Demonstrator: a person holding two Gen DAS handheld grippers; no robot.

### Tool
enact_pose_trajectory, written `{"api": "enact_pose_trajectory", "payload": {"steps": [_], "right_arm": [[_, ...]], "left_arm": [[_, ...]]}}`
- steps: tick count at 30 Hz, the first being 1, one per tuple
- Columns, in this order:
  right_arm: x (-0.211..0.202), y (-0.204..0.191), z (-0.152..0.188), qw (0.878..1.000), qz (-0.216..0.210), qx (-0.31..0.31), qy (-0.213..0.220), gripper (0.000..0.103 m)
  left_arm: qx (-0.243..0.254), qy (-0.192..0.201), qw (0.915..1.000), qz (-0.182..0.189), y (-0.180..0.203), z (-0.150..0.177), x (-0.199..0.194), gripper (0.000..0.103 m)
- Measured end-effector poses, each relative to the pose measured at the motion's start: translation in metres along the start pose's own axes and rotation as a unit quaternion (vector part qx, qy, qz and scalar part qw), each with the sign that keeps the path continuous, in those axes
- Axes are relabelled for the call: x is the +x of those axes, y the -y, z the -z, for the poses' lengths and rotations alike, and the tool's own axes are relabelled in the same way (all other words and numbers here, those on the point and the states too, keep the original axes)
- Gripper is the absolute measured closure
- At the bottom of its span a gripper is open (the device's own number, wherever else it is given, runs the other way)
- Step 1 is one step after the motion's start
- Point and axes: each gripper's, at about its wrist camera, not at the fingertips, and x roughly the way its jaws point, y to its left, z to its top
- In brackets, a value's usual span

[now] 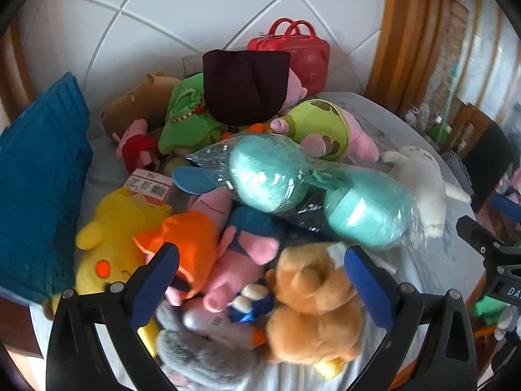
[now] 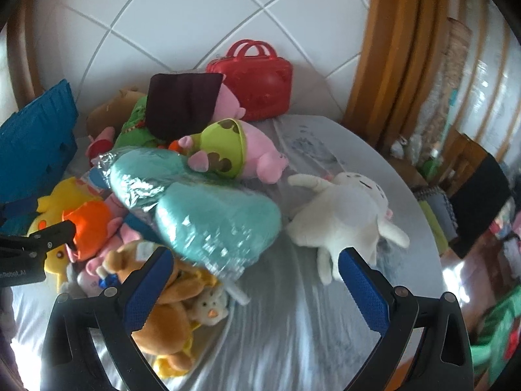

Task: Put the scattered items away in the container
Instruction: 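Reach both tools toward the teal bagged pillow in the pile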

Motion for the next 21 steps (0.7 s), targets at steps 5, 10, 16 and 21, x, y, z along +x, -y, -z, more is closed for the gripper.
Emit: {"api": "enact_pose_trajectory", "payload": {"steps": [5,10,16,21], "right_arm": [[0.04,0.037,-0.024,0.997,-0.052,-0.065,0.003,0.001],[0.083,0.076,-0.043,0.984,-0.108,-0.139,-0.013,0.001],[0.112,0.091,-0.043,0.964,-0.162,-0.207,-0.042,0.001],[0.115,0.097,-0.041,0.958,-0.182,-0.218,-0.04,0.001]], "left_arm": [[-0.074,-0.004,0.9964,-0.043,0.036,-0.001,0.02,0.0],[-0.148,-0.026,0.9851,-0.084,0.084,0.004,0.034,0.0],[-0.19,-0.049,0.9745,-0.108,0.127,0.013,0.041,0.0],[-0.194,-0.044,0.9726,-0.121,0.148,0.013,0.041,0.0]]}}
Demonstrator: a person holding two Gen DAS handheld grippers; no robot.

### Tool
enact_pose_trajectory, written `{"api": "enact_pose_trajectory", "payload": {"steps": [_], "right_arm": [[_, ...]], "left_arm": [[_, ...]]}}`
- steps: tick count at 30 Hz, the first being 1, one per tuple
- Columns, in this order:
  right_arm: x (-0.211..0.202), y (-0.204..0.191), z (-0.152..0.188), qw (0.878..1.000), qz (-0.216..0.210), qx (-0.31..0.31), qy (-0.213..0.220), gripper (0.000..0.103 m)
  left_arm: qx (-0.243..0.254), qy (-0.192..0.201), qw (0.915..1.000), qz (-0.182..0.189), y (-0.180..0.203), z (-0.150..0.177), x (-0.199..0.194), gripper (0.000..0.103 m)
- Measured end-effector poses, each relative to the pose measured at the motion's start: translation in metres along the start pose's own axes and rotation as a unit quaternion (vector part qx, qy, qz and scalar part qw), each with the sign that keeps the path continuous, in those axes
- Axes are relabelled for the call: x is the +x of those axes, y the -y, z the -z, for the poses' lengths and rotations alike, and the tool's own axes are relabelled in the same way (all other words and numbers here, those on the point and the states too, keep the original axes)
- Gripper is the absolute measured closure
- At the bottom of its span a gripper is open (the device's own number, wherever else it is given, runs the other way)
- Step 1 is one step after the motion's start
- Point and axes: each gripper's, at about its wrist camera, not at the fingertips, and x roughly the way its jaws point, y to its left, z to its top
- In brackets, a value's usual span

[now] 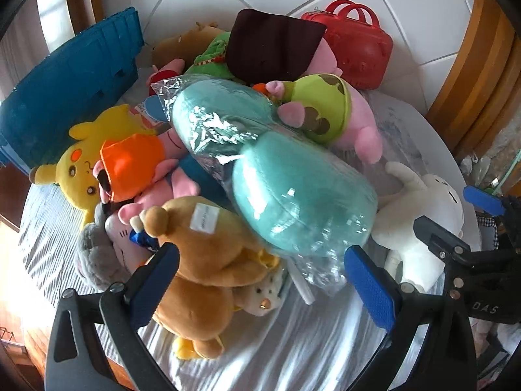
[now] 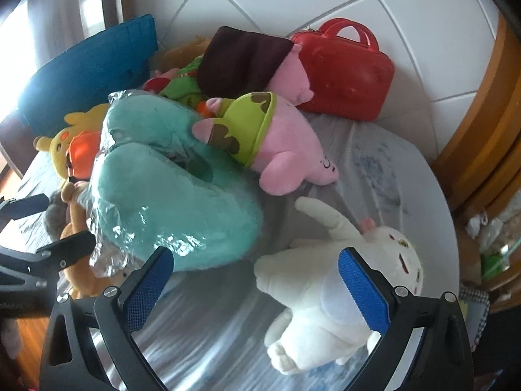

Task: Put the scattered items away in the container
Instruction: 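Reach both tools toward the teal bagged pillow in the pile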

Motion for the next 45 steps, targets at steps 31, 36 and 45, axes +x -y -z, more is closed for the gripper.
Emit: {"api": "enact_pose_trajectory", "payload": {"steps": [31,36,45], "right_arm": [[0.126,0.009,-0.021,0.978,-0.199,-0.025,-0.06,0.0],[0.145,0.005,-0.031,0.971,-0.217,0.073,-0.075,0.0],[0.124,0.01,-0.025,0.969,-0.193,0.137,-0.067,0.0]], "left_arm": [[-0.101,-0.01,0.9769,-0.188,-0.06,-0.023,0.076,0.0],[-0.053,-0.033,0.9916,-0.114,-0.069,-0.026,0.074,0.0],[-0.024,0.004,0.9989,-0.04,-0.048,-0.033,0.033,0.0]]}}
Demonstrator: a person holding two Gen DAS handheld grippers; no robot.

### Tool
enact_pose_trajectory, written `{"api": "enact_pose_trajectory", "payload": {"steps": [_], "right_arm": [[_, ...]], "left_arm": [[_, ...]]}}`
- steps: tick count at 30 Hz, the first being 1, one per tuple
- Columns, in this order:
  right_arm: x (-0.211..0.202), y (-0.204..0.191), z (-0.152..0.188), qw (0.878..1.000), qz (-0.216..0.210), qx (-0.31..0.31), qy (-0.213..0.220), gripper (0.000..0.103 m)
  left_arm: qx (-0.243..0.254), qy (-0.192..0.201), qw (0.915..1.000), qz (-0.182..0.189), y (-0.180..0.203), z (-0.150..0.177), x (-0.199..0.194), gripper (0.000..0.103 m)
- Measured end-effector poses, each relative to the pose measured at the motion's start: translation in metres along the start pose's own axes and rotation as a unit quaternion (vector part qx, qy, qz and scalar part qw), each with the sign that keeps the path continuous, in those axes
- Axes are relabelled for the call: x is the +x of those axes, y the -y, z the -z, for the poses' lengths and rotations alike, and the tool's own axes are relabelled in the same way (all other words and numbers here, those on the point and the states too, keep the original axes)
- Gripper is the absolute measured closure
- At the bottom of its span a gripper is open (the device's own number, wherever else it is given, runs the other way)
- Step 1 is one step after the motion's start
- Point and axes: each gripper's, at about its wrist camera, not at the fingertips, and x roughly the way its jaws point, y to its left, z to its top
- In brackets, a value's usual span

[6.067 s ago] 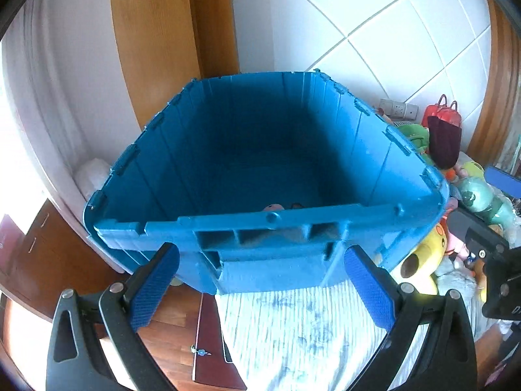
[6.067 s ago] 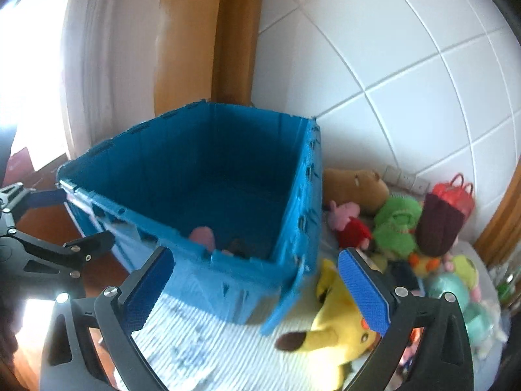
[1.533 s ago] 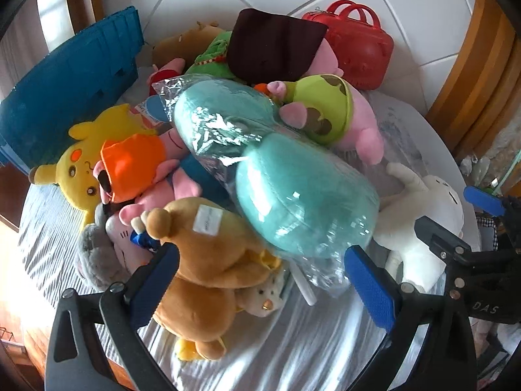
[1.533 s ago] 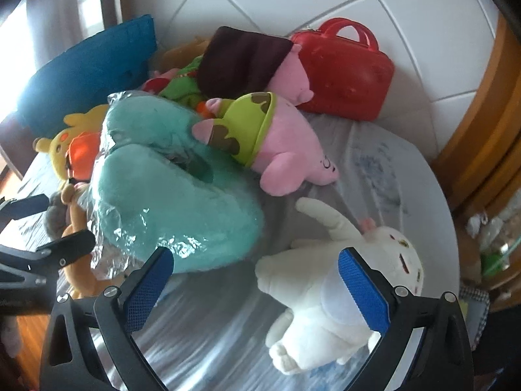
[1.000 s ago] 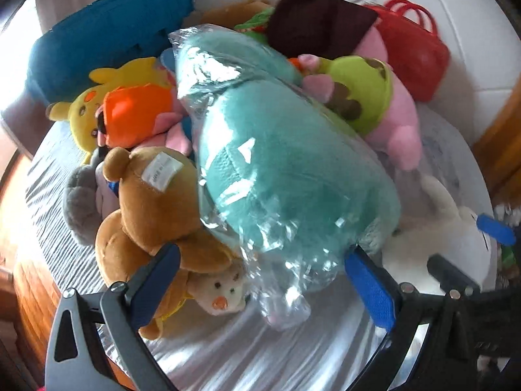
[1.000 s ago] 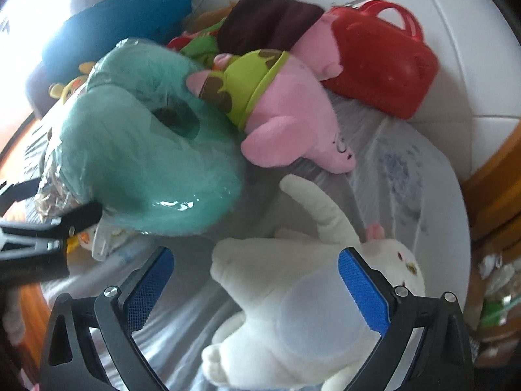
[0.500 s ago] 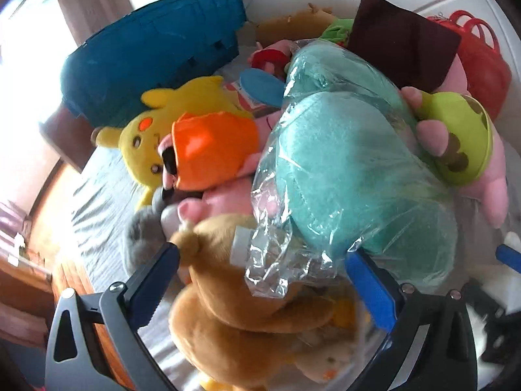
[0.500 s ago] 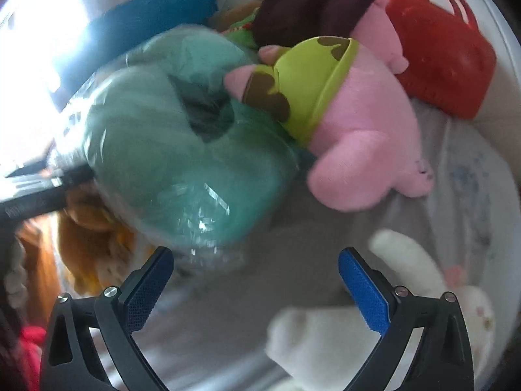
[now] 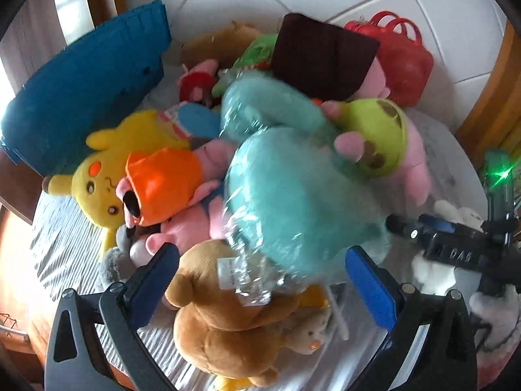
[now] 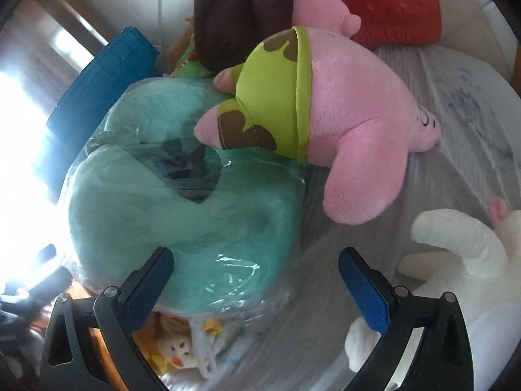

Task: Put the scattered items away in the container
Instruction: 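Reach both tools toward the teal bagged pillow in the pile, then close both tools on the teal bagged neck pillow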

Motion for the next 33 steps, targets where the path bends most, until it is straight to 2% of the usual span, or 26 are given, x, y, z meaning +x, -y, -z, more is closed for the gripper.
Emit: {"api": "enact_pose_trajectory", "payload": {"steps": [2,5,11,13,15,24,30,32,33], "right_arm": [[-0.005,0.0,0.001,1.0,-0.005,-0.006,0.0,0.001],[-0.011,0.001,-0.001,1.0,-0.015,-0.011,-0.001,0.0],[0.007,0.008,-0.016,1.0,-0.01,-0.024,-0.012,0.0],[0.015,0.011,-0.018,1.0,-0.009,-0.018,-0.02,0.0],[0.024,0.013,-0.021,0.999,-0.014,-0.015,-0.025,0.0],[0.071,0.025,-0.044,0.998,-0.055,0.024,-0.032,0.0],[0.113,0.034,-0.058,0.991,-0.113,0.056,-0.052,0.001],[0.109,0.024,-0.061,0.993,-0.104,0.037,-0.049,0.008],[0.104,0.017,-0.059,0.993,-0.1,0.029,-0.049,0.008]], "left_arm": [[0.001,-0.008,0.9999,-0.009,0.007,-0.002,0.005,0.0],[-0.003,-0.022,0.9986,-0.049,0.014,-0.005,0.031,0.0],[-0.03,-0.018,0.9993,-0.013,0.017,-0.002,0.06,0.0],[-0.047,-0.015,0.9987,0.014,0.008,0.001,0.062,0.014],[-0.044,-0.012,0.9986,0.027,0.006,0.004,0.059,0.019],[-0.022,-0.007,0.9989,0.041,0.004,0.005,0.06,0.019],[-0.026,-0.005,0.9987,0.044,-0.001,-0.008,0.07,0.02],[-0.024,-0.005,0.999,0.038,-0.005,-0.009,0.066,0.022],[-0.026,0.0,0.9993,0.028,-0.012,-0.009,0.059,0.023]]}}
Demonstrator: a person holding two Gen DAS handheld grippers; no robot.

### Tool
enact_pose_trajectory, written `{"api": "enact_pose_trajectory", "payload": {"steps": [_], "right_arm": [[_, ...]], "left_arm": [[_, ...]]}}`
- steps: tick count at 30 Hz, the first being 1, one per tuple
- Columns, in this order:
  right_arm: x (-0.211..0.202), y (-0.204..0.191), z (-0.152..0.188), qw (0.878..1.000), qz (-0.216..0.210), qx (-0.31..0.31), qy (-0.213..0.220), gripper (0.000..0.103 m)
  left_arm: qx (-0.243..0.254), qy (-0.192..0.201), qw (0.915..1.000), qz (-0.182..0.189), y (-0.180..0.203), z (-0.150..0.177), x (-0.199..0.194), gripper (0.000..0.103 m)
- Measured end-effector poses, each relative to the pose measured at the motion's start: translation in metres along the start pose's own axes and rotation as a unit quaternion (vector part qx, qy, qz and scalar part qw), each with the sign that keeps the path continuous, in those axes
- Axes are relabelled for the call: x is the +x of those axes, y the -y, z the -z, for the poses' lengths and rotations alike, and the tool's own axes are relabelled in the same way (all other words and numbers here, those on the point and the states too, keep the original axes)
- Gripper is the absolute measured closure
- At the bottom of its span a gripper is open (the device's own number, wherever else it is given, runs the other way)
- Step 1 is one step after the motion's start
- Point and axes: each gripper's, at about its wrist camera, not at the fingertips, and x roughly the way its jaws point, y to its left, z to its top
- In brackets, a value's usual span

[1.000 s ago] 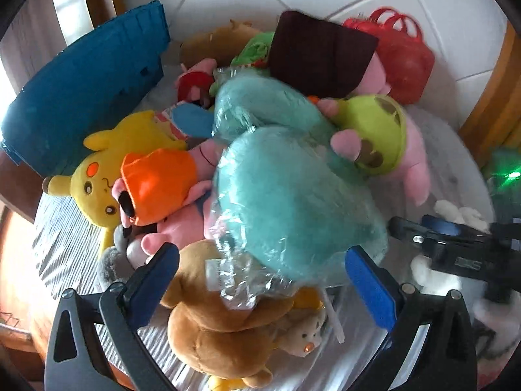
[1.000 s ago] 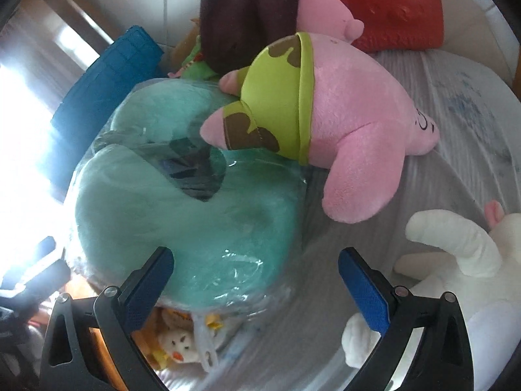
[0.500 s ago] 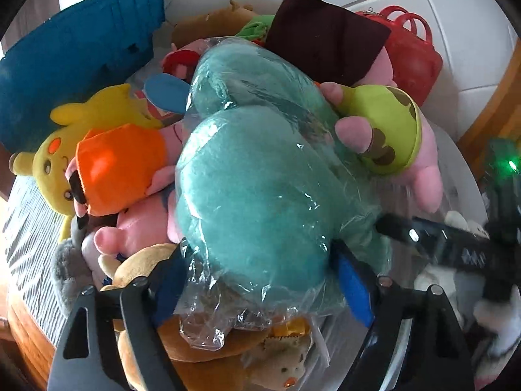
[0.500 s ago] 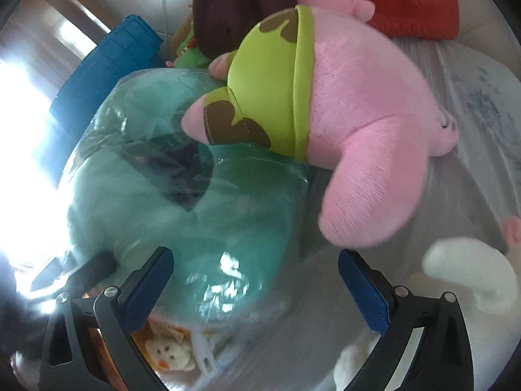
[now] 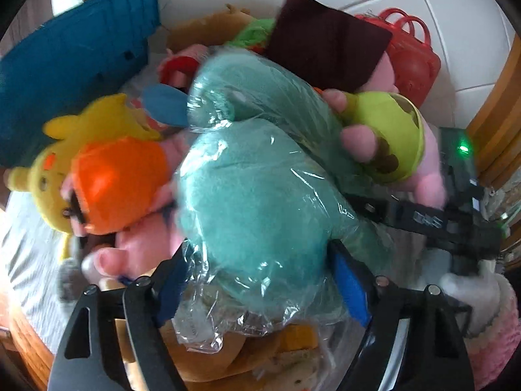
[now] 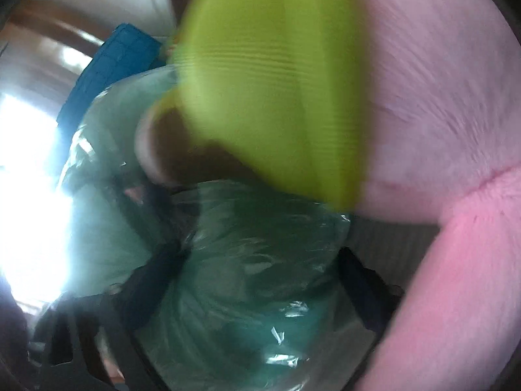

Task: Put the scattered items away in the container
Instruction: 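Close both tools on the teal bagged neck pillow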

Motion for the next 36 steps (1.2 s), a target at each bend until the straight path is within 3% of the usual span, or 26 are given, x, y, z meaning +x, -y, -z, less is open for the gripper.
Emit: {"api": "enact_pose_trajectory", "payload": {"steps": [3,6,8,13,15,16,17,18,21,26,29,36], "right_arm": [[-0.014,-0.022,0.012,1.0,-0.026,-0.016,0.0,0.008],[-0.035,-0.074,0.029,0.995,-0.047,-0.086,0.017,0.008],[-0.044,-0.115,0.04,0.988,-0.052,-0.139,0.033,0.008],[-0.04,-0.161,0.041,0.985,-0.052,-0.156,0.053,0.008],[-0.036,-0.193,0.045,0.979,-0.101,-0.166,0.057,0.023],[-0.03,-0.21,0.05,0.978,-0.101,-0.171,0.058,0.024],[-0.026,-0.222,0.052,0.979,-0.081,-0.174,0.069,0.024],[-0.019,-0.235,0.052,0.98,-0.033,-0.173,0.098,0.024],[-0.011,-0.232,0.051,0.984,0.02,-0.132,0.117,0.024],[-0.028,-0.207,0.078,0.982,0.119,-0.057,0.134,0.024],[-0.037,-0.19,0.093,0.985,0.126,-0.036,0.116,0.024],[-0.032,-0.175,0.119,0.989,0.111,-0.075,0.067,0.023]], "left_arm": [[-0.01,0.027,0.9978,-0.059,-0.029,0.001,-0.03,0.029],[-0.01,0.047,0.9916,-0.12,-0.061,0.002,-0.053,0.037],[-0.013,0.053,0.9893,-0.135,-0.079,0.0,-0.058,0.037],[0.008,0.066,0.9898,-0.126,-0.115,-0.014,-0.063,0.037],[0.023,0.06,0.9934,-0.095,-0.137,-0.022,-0.062,0.033],[0.03,0.058,0.9948,-0.078,-0.148,-0.024,-0.063,0.025],[0.035,0.057,0.9953,-0.07,-0.157,-0.026,-0.061,0.023],[0.039,0.058,0.9947,-0.076,-0.159,-0.03,-0.056,0.023],[0.069,0.036,0.9953,-0.058,-0.16,-0.035,-0.032,0.023],[0.079,0.039,0.9954,-0.038,-0.158,-0.036,-0.026,0.023],[0.088,0.039,0.9944,-0.042,-0.153,-0.034,-0.024,0.023],[0.083,0.035,0.9937,-0.066,-0.149,-0.031,-0.023,0.023]]}}
